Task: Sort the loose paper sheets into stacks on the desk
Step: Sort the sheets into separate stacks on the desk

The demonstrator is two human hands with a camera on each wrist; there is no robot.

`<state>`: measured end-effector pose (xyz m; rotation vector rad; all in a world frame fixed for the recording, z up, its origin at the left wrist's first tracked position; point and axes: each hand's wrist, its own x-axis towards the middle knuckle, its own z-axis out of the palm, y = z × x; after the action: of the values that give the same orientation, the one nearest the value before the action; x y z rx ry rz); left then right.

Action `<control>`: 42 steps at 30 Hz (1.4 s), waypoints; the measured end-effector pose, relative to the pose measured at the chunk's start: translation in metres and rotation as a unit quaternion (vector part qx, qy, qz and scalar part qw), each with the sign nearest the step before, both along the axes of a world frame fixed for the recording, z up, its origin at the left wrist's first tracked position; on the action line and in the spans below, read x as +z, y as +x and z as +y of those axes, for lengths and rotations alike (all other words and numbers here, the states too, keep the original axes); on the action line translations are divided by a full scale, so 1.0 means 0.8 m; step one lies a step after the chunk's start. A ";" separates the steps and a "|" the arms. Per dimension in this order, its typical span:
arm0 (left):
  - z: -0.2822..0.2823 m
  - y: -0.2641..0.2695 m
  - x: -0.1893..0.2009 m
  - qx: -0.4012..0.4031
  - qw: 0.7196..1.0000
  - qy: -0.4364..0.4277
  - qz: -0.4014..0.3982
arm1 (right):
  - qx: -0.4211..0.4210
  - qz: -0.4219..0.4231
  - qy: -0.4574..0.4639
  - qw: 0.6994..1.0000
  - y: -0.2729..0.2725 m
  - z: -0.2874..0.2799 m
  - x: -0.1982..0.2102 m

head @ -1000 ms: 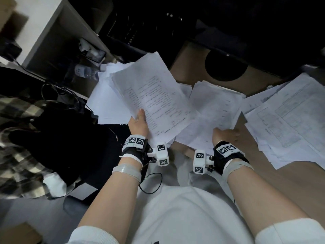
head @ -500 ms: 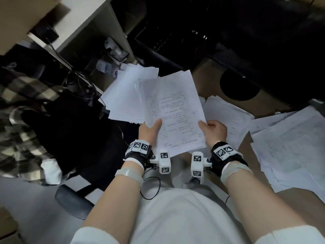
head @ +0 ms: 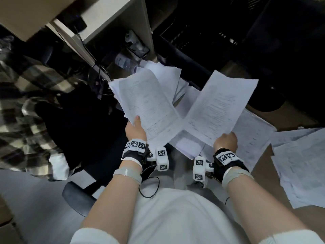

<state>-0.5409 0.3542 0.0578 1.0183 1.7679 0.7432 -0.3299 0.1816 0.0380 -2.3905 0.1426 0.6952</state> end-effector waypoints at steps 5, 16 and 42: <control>0.042 0.001 -0.006 0.007 0.999 0.009 -0.042 | -0.020 0.041 -0.050 0.998 -0.022 0.018 -0.015; 0.061 0.005 -0.013 -0.132 0.990 -0.034 -0.037 | -0.065 0.168 -0.067 0.981 -0.058 0.061 -0.041; -0.078 0.157 -0.006 -0.405 0.904 -0.129 -0.054 | -0.119 -0.040 0.062 0.990 0.042 -0.106 0.005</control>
<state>-0.4156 0.2917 0.0531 1.3474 1.1349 0.0319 -0.2964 0.0971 0.0417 -2.2322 0.3345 0.4816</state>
